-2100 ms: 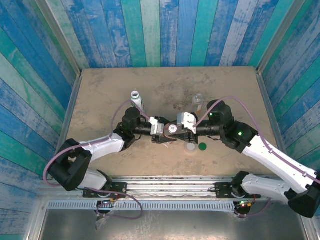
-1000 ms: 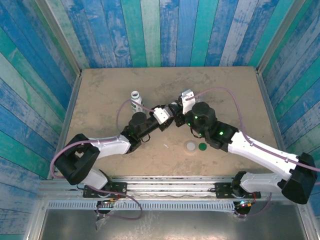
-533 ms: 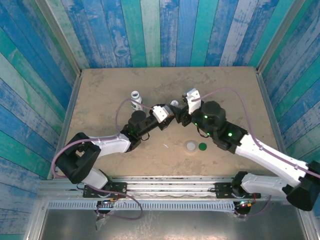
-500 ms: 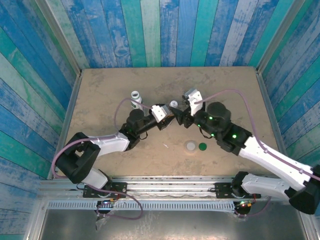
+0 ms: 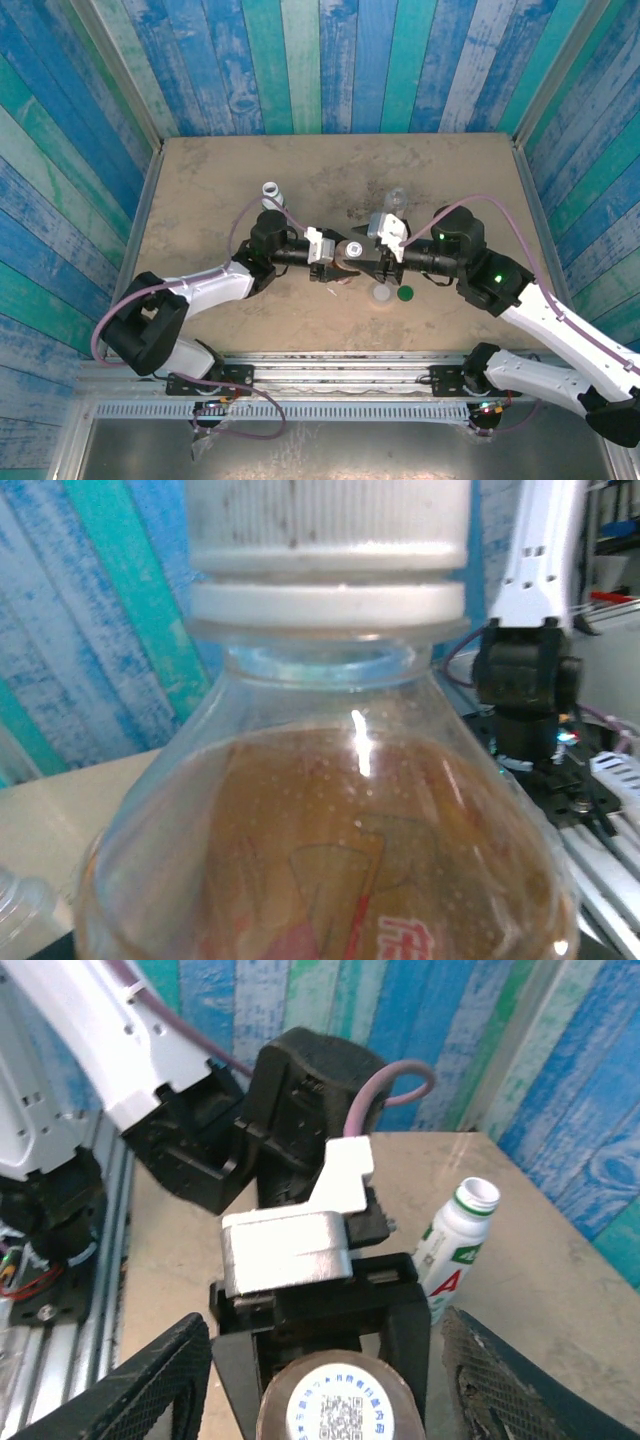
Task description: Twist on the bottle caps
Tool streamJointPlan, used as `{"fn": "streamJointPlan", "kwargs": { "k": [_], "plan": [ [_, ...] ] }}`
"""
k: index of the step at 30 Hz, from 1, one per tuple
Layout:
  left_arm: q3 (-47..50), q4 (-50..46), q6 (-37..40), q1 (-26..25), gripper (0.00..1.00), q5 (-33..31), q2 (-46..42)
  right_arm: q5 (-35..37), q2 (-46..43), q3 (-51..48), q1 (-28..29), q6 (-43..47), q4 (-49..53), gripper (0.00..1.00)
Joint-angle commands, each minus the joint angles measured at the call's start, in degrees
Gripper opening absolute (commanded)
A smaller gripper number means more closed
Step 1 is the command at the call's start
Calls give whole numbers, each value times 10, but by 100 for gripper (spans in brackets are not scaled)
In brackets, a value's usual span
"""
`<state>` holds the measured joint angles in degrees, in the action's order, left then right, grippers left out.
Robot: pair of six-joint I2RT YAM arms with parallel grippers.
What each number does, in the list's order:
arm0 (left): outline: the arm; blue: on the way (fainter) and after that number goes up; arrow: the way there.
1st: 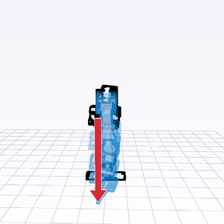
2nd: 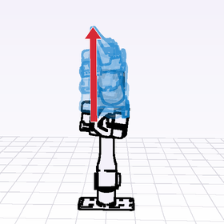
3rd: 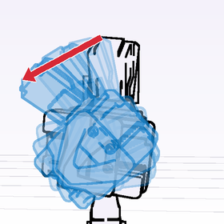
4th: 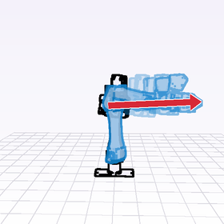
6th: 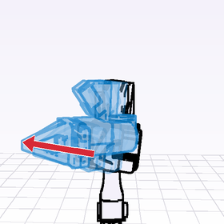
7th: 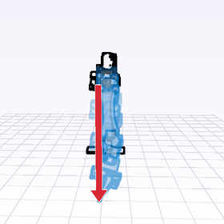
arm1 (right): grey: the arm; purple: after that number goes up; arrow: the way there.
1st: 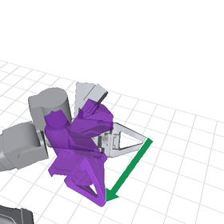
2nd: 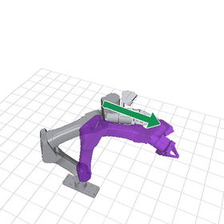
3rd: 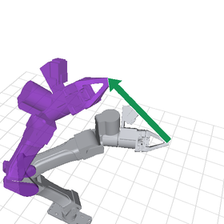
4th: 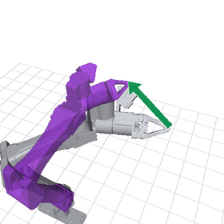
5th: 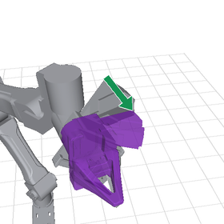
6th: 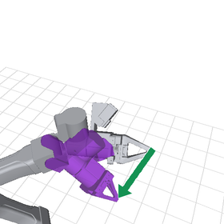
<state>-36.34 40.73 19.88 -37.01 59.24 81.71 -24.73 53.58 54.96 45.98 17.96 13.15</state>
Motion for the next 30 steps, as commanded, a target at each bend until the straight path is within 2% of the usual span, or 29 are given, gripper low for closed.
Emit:
{"fn": "streamJointPlan", "kwargs": {
  "k": [1, 5, 10, 14, 19, 21, 23, 25, 26, 30],
  "plan": [
    [-11, -12, 9, -2, 58, 58, -32, -36, -1, -2, -2, 28, 23, 59],
    [-13, -26, 22, -3, 58, 53, -35, -40, 2, -2, -2, 30, 20, 53],
    [-12, -24, 23, -5, 58, 58, -40, -36, 15, -2, -2, 29, 21, 53],
    [-10, -21, 20, -7, 58, 51, -43, -48, 24, -1, -2, 32, 25, 48],
    [-9, -17, 19, -8, 58, 45, -44, -52, 31, 4, -1, 36, 37, 35],
    [-8, -12, 17, -8, 58, 34, -44, -50, 31, 6, -2, 35, 38, 27],
    [0, 9, 5, -8, 59, -7, -45, -34, 29, 8, -1, 30, 34, 18],
    [9, 38, -8, -8, 58, -77, -44, -2, 29, 6, -2, 14, 15, 3],
    [14, 51, -14, -7, 58, -126, -43, 15, 31, 4, -1, 2, -1, 1],
    [28, 104, -39, -9, 56, -294, -28, 137, 46, -25, 0, -100, -115, 1]
  ]
}}
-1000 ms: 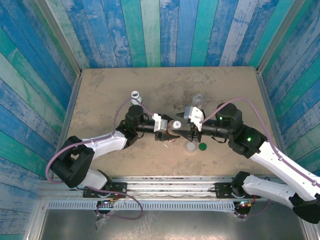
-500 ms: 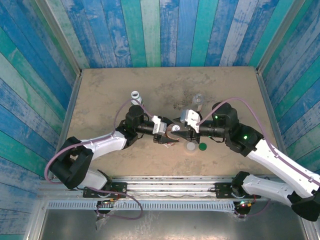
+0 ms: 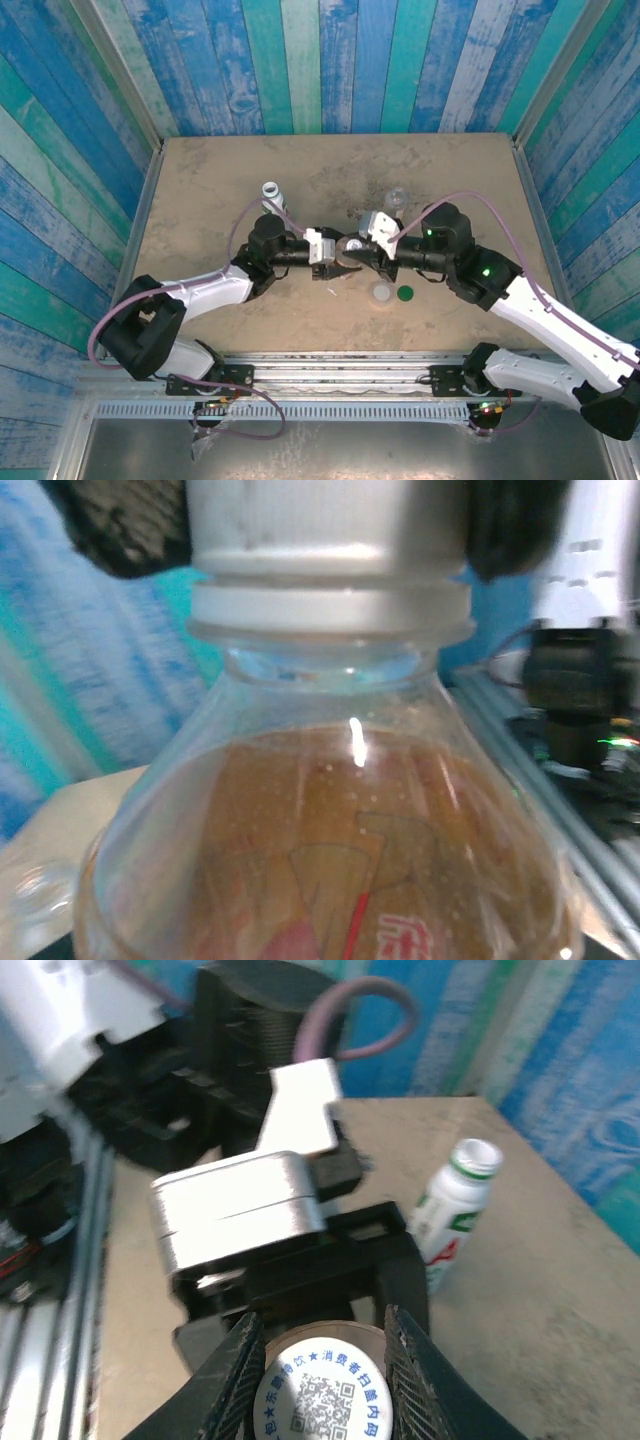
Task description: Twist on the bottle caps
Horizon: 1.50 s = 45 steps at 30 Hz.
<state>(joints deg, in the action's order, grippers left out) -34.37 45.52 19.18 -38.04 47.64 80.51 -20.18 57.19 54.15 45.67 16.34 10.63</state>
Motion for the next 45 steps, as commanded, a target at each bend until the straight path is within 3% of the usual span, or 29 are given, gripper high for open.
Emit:
{"fn": "streamJointPlan", "kwargs": {
  "k": [1, 3, 6, 10, 12, 15, 18, 21, 25, 29, 34, 45],
  "plan": [
    [10, 69, -32, -5, 56, -225, -10, 130, 19, -25, 9, -110, -115, 1],
    [12, 86, -28, -17, 56, -298, 2, 201, 34, -33, 32, -140, -151, 1],
    [11, 95, 1, -50, 56, -414, 21, 364, 61, -50, 75, -204, -211, 0],
    [13, 107, 42, -88, 55, -522, 36, 550, 126, -13, 112, -295, -161, 1],
    [21, 107, 59, -97, 55, -559, 34, 588, 143, 5, 117, -308, -135, 1],
    [31, 99, 61, -96, 57, -555, 29, 571, 137, 1, 115, -280, -161, 3],
    [47, 115, 19, -66, 56, -468, 23, 466, 108, -15, 105, -197, -208, 19],
    [53, 123, -43, -15, 56, -309, 13, 320, 60, -25, 93, -129, -210, 49],
    [43, 87, -38, 17, 57, -98, -1, 165, -4, -32, 66, -62, -168, 65],
    [12, 19, -17, 21, 58, 36, -2, 70, -50, -30, 45, -35, -108, 70],
    [-7, -6, -17, 21, 58, 141, -4, 3, -66, -18, 45, -5, -35, 71],
    [-17, -54, 14, 21, 58, 171, -14, -22, -19, 0, 45, 9, 3, 56]
  ]
}}
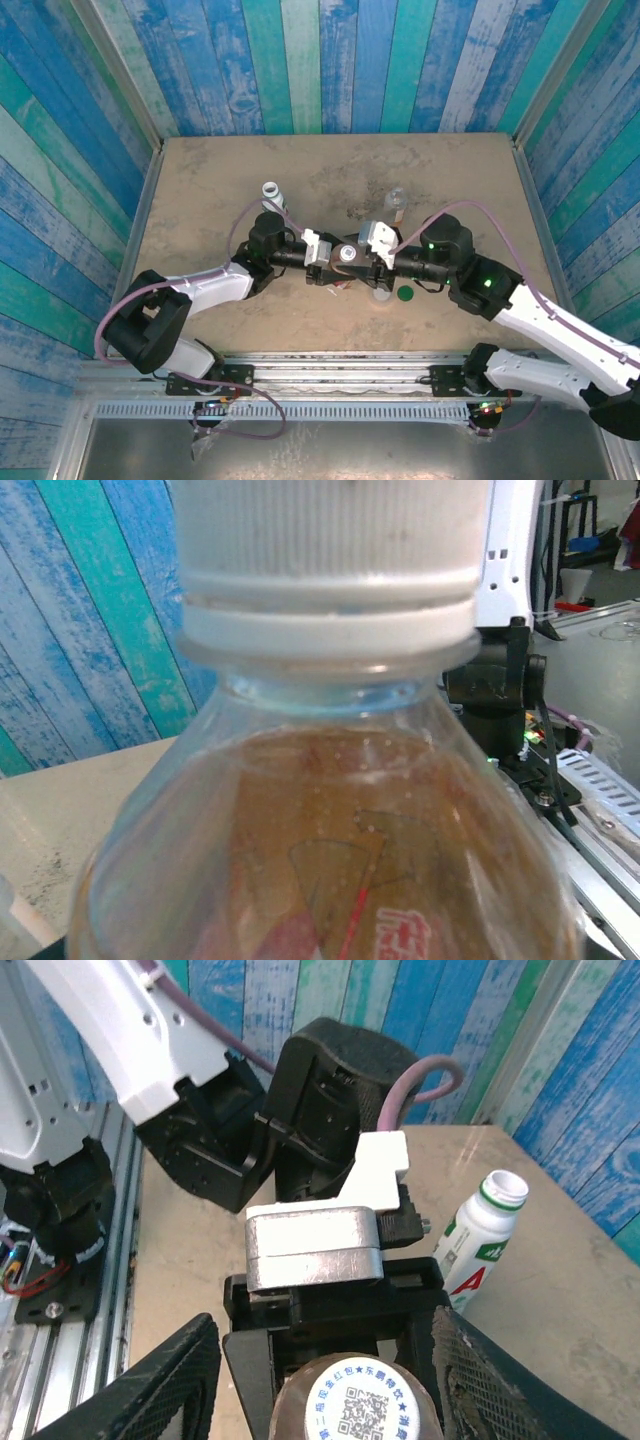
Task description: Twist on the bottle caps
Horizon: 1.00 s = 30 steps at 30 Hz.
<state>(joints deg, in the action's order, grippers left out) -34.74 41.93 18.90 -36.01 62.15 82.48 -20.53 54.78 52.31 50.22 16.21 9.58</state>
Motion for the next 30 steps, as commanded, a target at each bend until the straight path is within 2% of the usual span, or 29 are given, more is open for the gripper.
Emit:
{"fn": "streamJointPlan", "kwargs": {
  "k": [1, 6, 11, 16, 18, 19, 24, 27, 30],
  "plan": [
    [-14, -20, 18, 0, 58, 27, -35, -17, 10, 19, -1, 11, 14, 54],
    [-13, -20, 18, 0, 58, 30, -41, -19, 25, 24, -1, 14, 23, 49],
    [-12, -22, 21, 0, 58, 29, -43, -21, 27, 25, -3, 14, 25, 37],
    [-9, -13, 15, 0, 58, -18, -40, -2, 27, 26, -5, 8, 18, 12],
    [5, 31, -11, 0, 57, -76, -41, 34, 33, 27, -5, 1, 10, 2],
    [12, 52, -24, 0, 57, -106, -42, 56, 37, 29, -4, -4, 6, 1],
    [38, 120, -65, -2, 56, -291, -46, 201, 66, 17, -4, -80, -62, 1],
    [56, 147, -68, -8, 56, -374, -49, 268, 89, 0, 1, -148, -120, 1],
    [64, 145, -41, -28, 56, -480, -54, 398, 123, 1, 17, -232, -144, 1]
  ]
}}
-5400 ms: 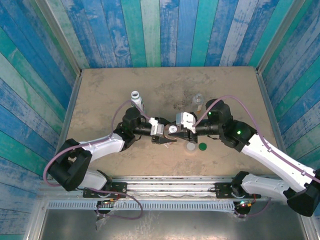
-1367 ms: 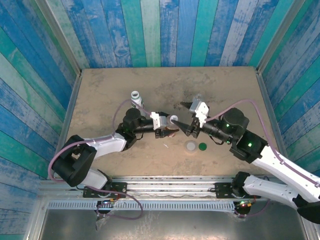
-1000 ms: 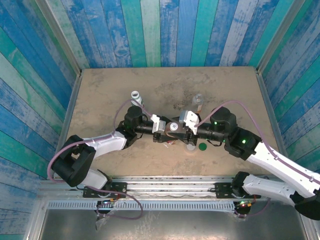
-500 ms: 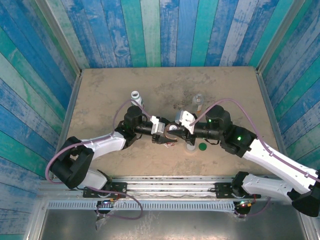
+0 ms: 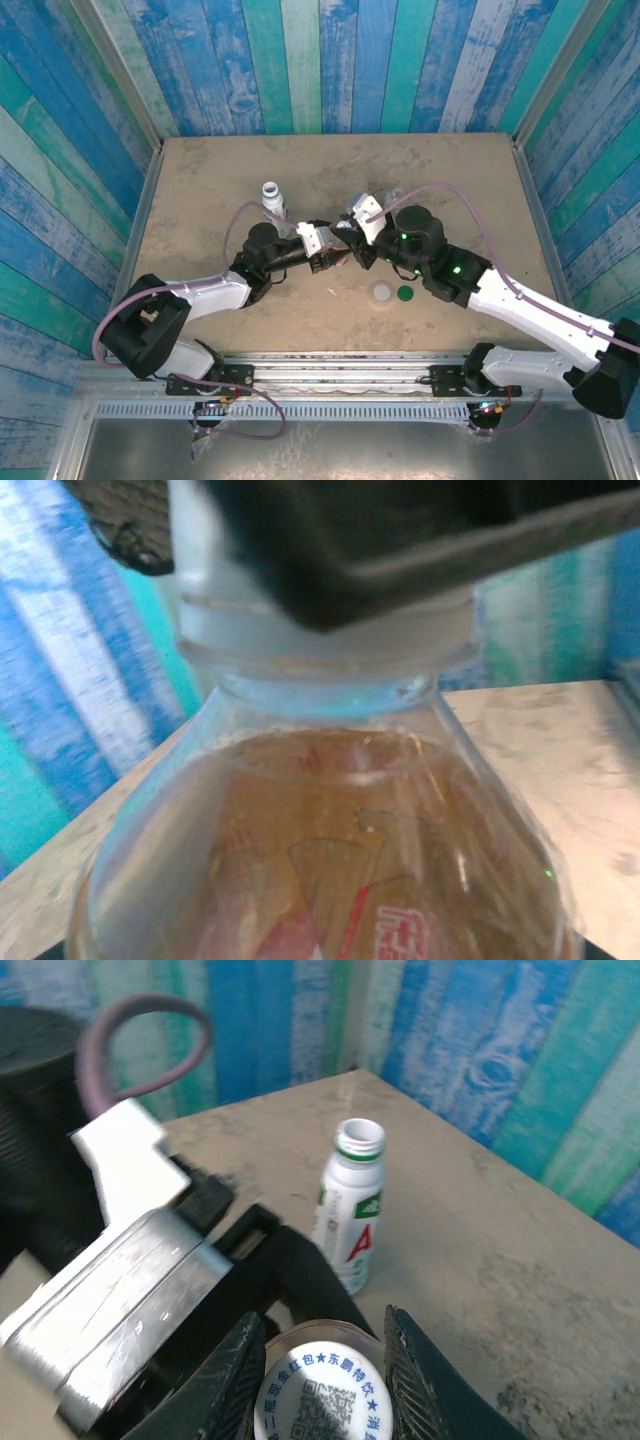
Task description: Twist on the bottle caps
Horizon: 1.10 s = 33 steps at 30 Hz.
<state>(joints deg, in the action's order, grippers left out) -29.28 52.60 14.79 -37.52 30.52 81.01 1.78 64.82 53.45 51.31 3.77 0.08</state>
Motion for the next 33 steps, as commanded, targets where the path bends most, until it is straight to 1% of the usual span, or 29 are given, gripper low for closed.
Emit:
{"fn": "streamJointPlan", "kwargs": {
  "k": [1, 3, 5, 7, 10, 12, 13, 15, 16, 17, 19, 21, 22, 23, 26, 30, 33],
  "plan": [
    [11, 35, 12, -23, 56, -198, -38, 206, 34, -7, 9, -140, -46, 0],
    [12, 32, 45, -48, 56, -269, -36, 258, 65, 11, 11, -196, -21, 1],
    [12, 36, 67, -69, 56, -325, -30, 279, 91, 33, 16, -215, 0, 1],
    [12, 42, 72, -78, 56, -345, -27, 289, 106, 44, 19, -221, 4, 1],
    [9, 32, 69, -78, 56, -333, -27, 292, 104, 45, 17, -212, 1, 1],
    [3, 13, 75, -77, 56, -313, -27, 266, 93, 39, 14, -188, -9, 1],
    [-1, 7, 75, -77, 56, -301, -25, 241, 85, 33, 11, -177, -15, 4],
    [-6, -4, 79, -75, 57, -257, -20, 160, 66, 21, -1, -142, -31, 14],
    [-9, -10, 79, -73, 57, -220, -18, 109, 54, 15, -10, -123, -35, 23],
    [-13, -16, 76, -66, 58, -167, -14, 58, 39, 10, -19, -105, -37, 34],
    [-22, -25, 63, -53, 58, -67, -5, -12, 5, -4, -32, -67, -37, 51],
    [-26, -10, 44, -48, 58, -15, 5, -75, -31, -20, -51, -42, -35, 60],
    [-28, -3, 37, -46, 58, 5, 10, -105, -50, -27, -63, -37, -32, 63],
    [-32, -3, 30, -43, 58, 27, 13, -120, -68, -33, -73, -34, -26, 65],
    [-38, -7, 27, -40, 58, 69, 14, -131, -109, -44, -86, -25, -5, 68],
    [-43, -17, 29, -40, 58, 79, 15, -153, -129, -48, -86, -7, 32, 70],
    [-46, -23, 30, -40, 58, 76, 18, -190, -126, -50, -86, 8, 48, 70]
  ]
}}
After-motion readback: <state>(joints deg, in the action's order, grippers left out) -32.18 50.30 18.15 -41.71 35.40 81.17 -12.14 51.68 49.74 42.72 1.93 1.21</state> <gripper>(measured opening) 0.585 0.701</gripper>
